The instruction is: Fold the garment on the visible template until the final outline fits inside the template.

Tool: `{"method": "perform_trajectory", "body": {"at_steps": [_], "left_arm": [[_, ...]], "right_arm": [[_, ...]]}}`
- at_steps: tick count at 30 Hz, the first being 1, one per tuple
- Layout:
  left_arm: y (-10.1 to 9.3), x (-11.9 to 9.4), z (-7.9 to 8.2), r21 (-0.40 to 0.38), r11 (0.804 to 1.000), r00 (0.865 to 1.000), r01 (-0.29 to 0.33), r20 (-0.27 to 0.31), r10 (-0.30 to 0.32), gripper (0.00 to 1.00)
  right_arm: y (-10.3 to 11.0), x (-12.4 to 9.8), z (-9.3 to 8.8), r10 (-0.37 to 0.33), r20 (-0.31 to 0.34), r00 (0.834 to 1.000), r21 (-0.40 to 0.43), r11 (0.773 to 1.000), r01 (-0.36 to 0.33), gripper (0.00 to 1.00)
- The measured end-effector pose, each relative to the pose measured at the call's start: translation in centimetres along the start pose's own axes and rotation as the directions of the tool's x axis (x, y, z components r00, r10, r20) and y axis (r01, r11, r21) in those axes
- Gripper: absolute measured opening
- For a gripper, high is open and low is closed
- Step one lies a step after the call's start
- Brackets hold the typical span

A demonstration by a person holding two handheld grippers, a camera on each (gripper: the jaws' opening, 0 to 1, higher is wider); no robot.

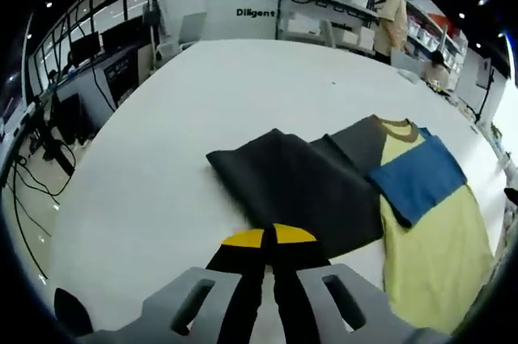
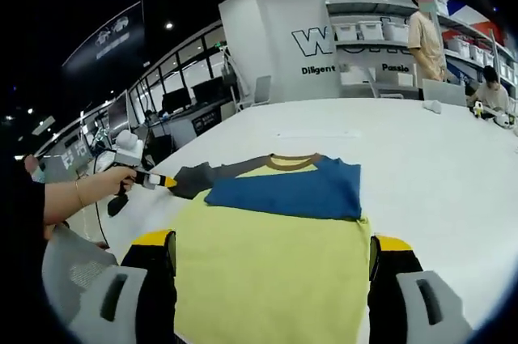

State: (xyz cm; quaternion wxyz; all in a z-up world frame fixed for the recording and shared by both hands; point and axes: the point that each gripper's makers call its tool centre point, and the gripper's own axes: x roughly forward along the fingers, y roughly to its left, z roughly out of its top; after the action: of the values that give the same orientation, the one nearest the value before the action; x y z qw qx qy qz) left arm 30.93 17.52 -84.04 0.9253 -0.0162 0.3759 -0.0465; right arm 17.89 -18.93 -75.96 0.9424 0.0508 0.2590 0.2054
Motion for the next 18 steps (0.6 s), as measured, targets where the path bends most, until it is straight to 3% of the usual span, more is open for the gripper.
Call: {"method": "perform_trajectory", "body": {"at_steps": [5,13,18], "left_arm": [[-1.5,-1.2,3.1,0.04,0.998,0.995,0.054,0.083,-0.057,0.05],[-4.6,-2.1,6.9,0.117,0.985,0.979,0.129,0.146,-0.146,0.05],[-7.3,-2.1,8.9,0.209,0.96,0.96,0.186,0.168,-0.223,0.05]], "right_arm": [[0.5,0.1,0.0,0.015,-0.014,1.0,-0.014,1.0,-0.015,0.99],[0.7,0.3,-1.2,0.023,-0.064,0.998,-0.012,1.0,-0.023,0.99],[0.9,0.3,-1.4,0.029,-0.082,0.996,-0.024,0.999,-0.031,0.99]]}}
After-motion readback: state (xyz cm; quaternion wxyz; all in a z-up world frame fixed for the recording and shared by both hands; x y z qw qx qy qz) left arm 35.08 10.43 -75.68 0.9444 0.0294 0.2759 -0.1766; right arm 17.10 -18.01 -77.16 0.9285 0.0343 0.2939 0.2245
